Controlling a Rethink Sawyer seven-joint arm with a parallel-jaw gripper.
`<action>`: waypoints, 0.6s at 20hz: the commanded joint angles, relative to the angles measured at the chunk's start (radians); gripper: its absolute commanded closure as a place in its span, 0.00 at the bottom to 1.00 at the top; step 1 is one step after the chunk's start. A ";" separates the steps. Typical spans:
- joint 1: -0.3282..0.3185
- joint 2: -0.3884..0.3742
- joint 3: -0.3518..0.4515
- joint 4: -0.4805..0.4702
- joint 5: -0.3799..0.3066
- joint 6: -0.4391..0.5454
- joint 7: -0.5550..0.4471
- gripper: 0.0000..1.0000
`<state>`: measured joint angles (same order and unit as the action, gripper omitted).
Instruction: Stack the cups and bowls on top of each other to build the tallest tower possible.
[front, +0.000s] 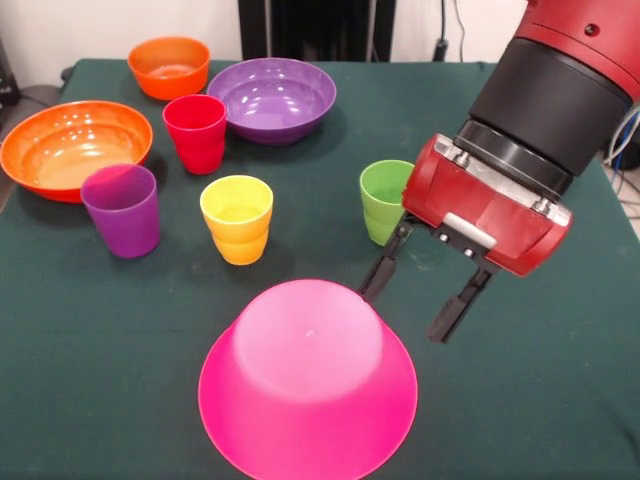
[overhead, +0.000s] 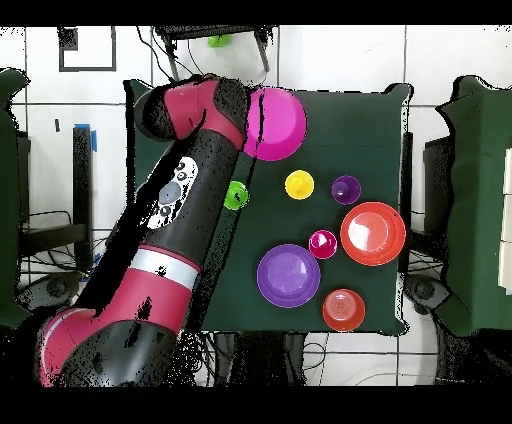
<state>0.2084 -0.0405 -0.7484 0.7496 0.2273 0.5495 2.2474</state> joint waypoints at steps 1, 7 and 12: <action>-0.023 -0.104 0.231 0.241 -0.020 -0.085 0.030 0.00; -0.118 -0.260 0.419 0.467 -0.055 -0.149 -0.102 0.00; -0.142 -0.306 0.471 0.560 -0.088 -0.184 -0.083 0.00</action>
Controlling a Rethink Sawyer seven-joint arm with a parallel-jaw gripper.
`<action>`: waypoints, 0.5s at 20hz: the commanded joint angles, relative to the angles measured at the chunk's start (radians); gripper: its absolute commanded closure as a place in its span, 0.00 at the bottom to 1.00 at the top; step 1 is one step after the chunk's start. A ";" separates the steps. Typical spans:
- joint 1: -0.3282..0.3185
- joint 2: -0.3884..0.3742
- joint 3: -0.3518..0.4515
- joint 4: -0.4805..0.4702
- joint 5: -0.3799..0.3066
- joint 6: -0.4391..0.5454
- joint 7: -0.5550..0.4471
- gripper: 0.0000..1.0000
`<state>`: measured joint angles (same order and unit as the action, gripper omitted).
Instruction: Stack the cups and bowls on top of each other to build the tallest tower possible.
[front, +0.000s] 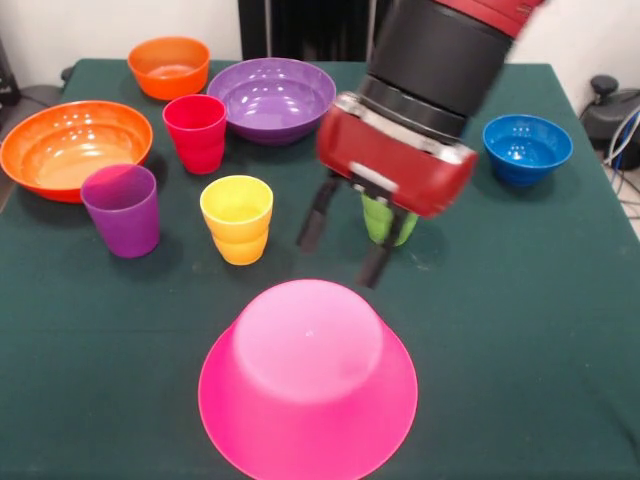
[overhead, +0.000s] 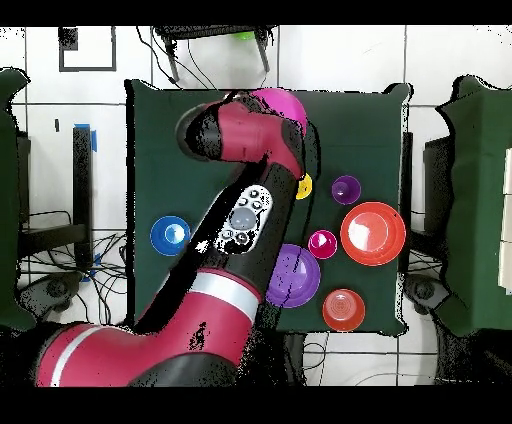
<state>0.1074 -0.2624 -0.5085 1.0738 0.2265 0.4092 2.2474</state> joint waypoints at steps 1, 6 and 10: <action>-0.044 -0.085 0.237 0.241 -0.093 -0.050 -0.081 0.00; -0.059 -0.079 0.255 0.250 -0.121 -0.080 -0.065 0.00; -0.050 -0.074 0.248 0.250 -0.134 -0.088 -0.033 0.00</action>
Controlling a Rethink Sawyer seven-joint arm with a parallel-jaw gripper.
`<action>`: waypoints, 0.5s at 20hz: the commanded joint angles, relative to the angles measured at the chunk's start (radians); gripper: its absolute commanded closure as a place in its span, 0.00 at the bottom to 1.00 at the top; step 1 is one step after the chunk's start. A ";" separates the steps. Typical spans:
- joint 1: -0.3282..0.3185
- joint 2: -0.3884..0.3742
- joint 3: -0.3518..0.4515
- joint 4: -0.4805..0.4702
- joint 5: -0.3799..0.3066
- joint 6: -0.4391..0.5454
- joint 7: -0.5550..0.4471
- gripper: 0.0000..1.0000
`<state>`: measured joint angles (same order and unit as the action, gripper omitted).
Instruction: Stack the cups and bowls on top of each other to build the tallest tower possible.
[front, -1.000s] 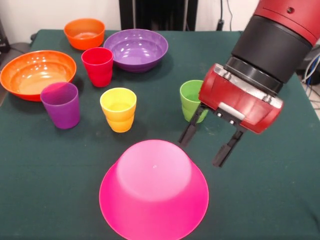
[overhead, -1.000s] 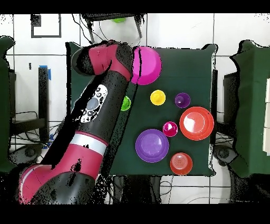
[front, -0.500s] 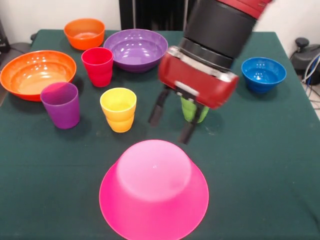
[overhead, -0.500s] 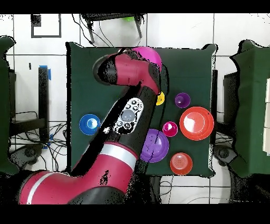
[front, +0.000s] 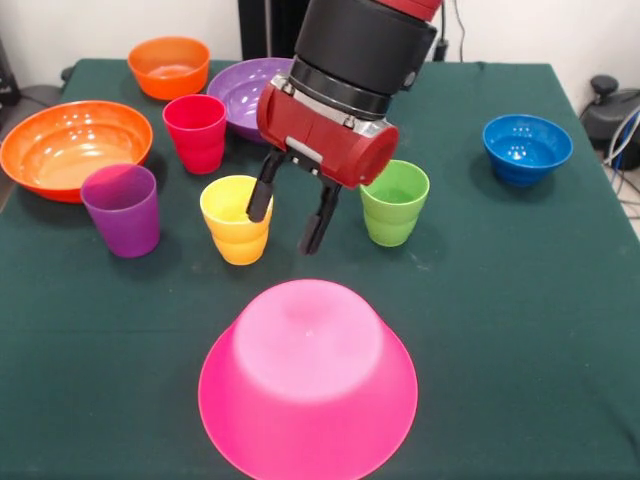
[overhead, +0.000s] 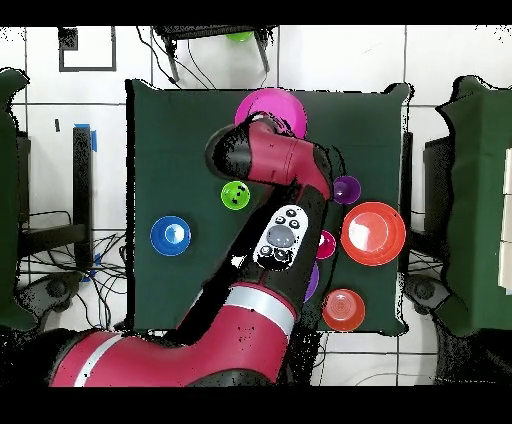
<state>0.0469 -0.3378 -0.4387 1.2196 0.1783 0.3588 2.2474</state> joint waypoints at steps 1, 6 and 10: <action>0.012 0.001 0.177 0.105 -0.088 -0.038 -0.026 0.00; 0.029 0.000 0.165 0.096 -0.093 -0.019 0.002 0.00; 0.034 -0.007 0.159 0.096 -0.088 0.002 0.006 0.00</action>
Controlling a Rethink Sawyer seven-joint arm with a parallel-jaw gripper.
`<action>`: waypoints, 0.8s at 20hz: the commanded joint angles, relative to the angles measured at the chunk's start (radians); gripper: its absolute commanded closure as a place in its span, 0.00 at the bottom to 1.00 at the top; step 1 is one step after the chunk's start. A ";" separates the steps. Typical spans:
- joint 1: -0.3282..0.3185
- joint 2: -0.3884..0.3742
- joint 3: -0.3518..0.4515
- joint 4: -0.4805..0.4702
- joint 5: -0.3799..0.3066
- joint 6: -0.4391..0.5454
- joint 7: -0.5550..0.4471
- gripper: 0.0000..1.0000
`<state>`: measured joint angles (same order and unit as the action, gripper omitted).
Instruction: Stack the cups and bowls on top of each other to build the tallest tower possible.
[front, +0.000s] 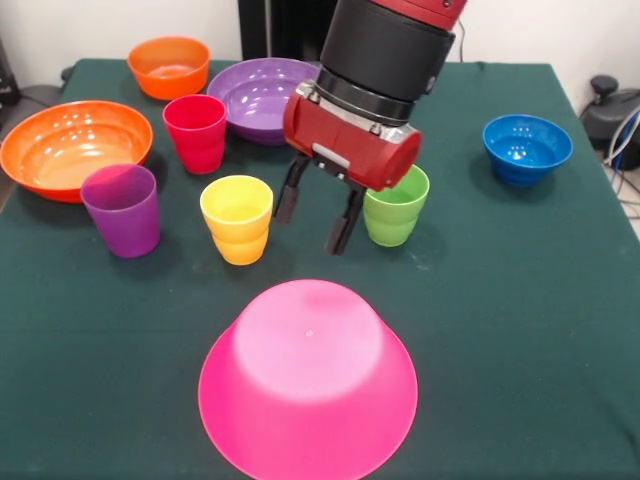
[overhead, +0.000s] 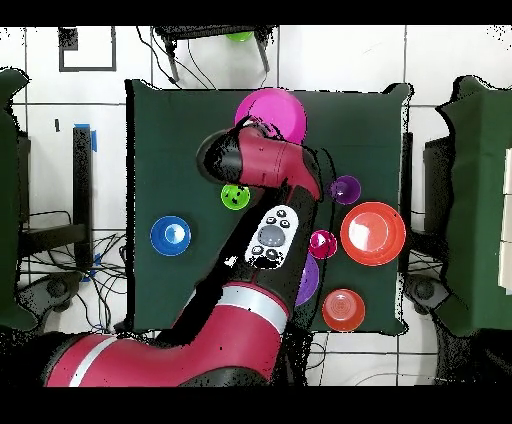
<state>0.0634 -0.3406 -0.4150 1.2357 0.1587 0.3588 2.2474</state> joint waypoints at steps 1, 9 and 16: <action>0.019 -0.005 0.134 0.080 -0.068 0.003 0.007 0.00; 0.021 -0.030 0.141 0.107 -0.063 0.020 0.008 0.00; 0.036 -0.043 0.137 0.132 -0.050 0.026 0.034 0.00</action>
<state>0.0753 -0.3931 -0.4107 1.2746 0.1589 0.3586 2.2474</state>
